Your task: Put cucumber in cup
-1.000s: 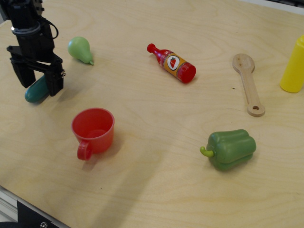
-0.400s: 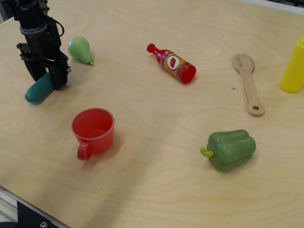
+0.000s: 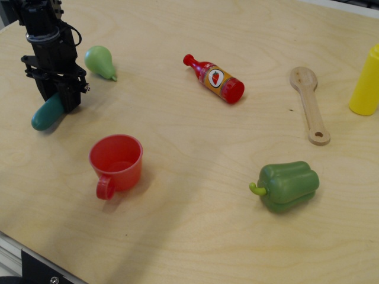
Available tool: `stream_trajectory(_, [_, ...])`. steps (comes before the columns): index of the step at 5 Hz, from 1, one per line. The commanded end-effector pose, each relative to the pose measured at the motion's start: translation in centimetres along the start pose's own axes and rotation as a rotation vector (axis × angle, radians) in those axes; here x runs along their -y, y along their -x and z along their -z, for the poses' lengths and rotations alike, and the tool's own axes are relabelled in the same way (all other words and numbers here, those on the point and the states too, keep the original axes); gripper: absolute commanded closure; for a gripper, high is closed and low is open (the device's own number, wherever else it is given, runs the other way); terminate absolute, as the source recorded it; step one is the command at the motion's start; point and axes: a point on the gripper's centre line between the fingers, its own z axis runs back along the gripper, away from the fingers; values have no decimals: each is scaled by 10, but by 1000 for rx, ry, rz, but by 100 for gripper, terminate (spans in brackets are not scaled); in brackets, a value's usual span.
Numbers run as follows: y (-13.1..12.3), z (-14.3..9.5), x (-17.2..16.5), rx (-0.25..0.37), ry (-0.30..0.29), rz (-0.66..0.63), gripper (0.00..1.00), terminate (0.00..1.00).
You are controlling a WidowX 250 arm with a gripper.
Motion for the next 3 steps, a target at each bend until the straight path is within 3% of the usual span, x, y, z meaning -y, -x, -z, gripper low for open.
stream_trajectory(1, [-2,-40,18,53,-16,-42,100,0])
stream_trajectory(2, [0,-62,36,78,-32,-69,100,0])
stream_trajectory(3, [6,-84,63,152,-45,-19,100,0])
